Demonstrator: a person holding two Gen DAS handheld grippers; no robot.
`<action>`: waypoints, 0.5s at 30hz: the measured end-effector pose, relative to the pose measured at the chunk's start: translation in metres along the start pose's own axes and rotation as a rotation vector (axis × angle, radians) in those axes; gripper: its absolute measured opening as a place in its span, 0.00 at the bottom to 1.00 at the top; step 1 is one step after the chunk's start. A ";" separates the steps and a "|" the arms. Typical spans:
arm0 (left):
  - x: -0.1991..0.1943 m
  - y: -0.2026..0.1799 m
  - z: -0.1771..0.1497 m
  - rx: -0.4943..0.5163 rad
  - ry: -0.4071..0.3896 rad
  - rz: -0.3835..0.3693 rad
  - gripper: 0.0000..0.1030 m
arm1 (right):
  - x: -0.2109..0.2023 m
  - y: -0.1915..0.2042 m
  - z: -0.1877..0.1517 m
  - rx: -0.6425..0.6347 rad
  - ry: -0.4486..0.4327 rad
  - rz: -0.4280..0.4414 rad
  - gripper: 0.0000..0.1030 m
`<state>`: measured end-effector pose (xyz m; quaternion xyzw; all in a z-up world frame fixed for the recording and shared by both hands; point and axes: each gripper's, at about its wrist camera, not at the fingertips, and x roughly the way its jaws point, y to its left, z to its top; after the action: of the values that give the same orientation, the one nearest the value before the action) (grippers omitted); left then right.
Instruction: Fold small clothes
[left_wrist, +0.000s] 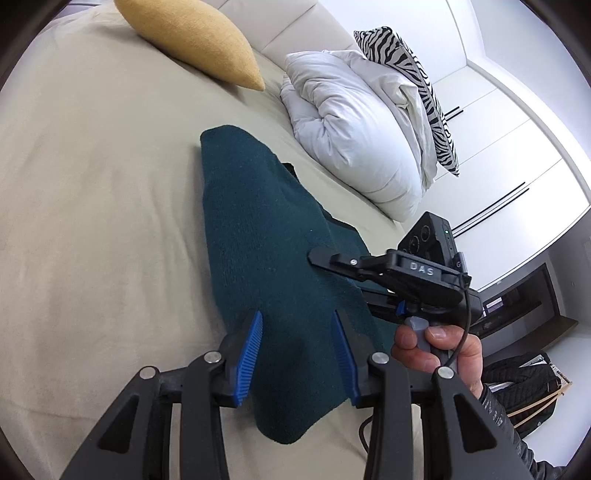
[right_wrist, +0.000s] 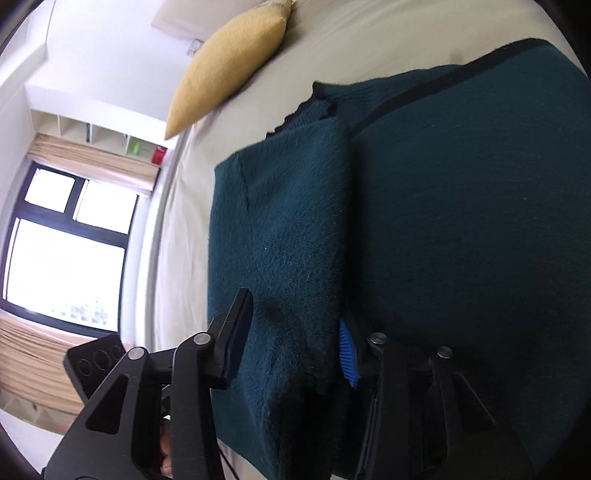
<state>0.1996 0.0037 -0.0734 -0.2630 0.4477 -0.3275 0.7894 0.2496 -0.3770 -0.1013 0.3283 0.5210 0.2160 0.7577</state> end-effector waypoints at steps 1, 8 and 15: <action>-0.001 0.003 -0.001 -0.005 0.000 0.001 0.40 | 0.001 0.001 0.000 -0.001 0.005 -0.016 0.30; -0.002 0.008 -0.002 -0.020 -0.003 0.010 0.40 | -0.009 0.009 -0.002 -0.058 -0.037 -0.083 0.13; 0.003 -0.010 0.002 0.018 0.005 0.010 0.43 | -0.053 0.018 -0.002 -0.123 -0.116 -0.131 0.13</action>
<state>0.1996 -0.0044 -0.0672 -0.2529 0.4480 -0.3280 0.7923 0.2285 -0.3995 -0.0548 0.2583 0.4824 0.1785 0.8178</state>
